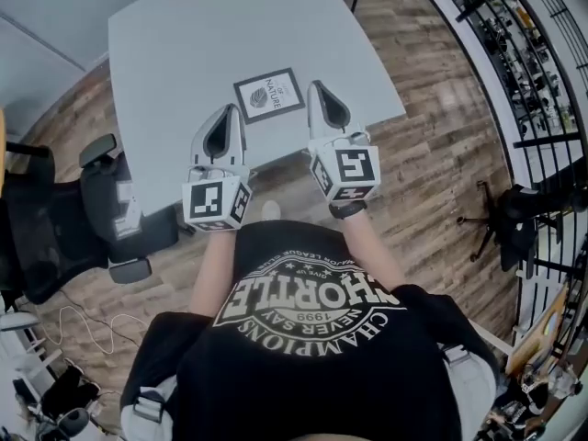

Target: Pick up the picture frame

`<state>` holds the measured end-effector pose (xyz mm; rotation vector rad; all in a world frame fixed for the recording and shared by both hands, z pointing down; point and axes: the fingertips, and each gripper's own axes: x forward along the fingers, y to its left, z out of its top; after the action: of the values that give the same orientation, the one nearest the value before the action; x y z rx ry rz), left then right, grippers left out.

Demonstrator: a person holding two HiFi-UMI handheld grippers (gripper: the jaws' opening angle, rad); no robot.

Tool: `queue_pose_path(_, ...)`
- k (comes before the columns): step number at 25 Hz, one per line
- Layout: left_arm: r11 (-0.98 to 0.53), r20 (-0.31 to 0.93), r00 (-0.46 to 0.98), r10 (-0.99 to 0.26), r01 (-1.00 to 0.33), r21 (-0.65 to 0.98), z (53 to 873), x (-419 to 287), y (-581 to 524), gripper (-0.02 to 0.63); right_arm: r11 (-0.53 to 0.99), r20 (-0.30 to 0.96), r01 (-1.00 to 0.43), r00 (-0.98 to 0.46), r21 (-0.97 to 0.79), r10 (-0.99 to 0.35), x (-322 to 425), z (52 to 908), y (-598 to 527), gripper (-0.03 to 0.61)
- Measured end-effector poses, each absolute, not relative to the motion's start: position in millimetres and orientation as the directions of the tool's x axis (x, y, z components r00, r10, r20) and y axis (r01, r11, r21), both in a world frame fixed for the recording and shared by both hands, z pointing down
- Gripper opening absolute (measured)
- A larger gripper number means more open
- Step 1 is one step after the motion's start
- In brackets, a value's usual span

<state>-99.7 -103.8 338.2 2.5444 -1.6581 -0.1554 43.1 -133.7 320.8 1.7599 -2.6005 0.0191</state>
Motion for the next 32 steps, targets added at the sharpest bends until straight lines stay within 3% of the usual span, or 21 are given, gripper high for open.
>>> queue_pose_path(6, -0.386, -0.002, 0.389, -0.921, -0.912, 0.141, 348, -112, -154, 0.006, 0.37, 0.026, -0.929, -0.37, -0.003, -0.929, 37, 327, -183, 0.0)
queue_pose_path(19, -0.277, 0.205, 0.319, -0.925, -0.938, 0.211, 420, -100, -265, 0.006, 0.497, 0.207, -0.865, -0.5, -0.069, -0.841, 38, 403, -307, 0.0)
queue_pose_path(25, -0.247, 0.236, 0.301, -0.924, -0.94, 0.235, 456, -106, -325, 0.008, 0.564, 0.323, -0.818, -0.567, -0.111, -0.758, 23, 454, -360, 0.0)
queue_pose_path(32, -0.206, 0.408, 0.29, -0.866, -0.949, 0.238, 527, -108, -350, 0.008, 0.592, 0.468, -0.801, -0.559, -0.091, -0.684, 18, 516, -383, 0.002)
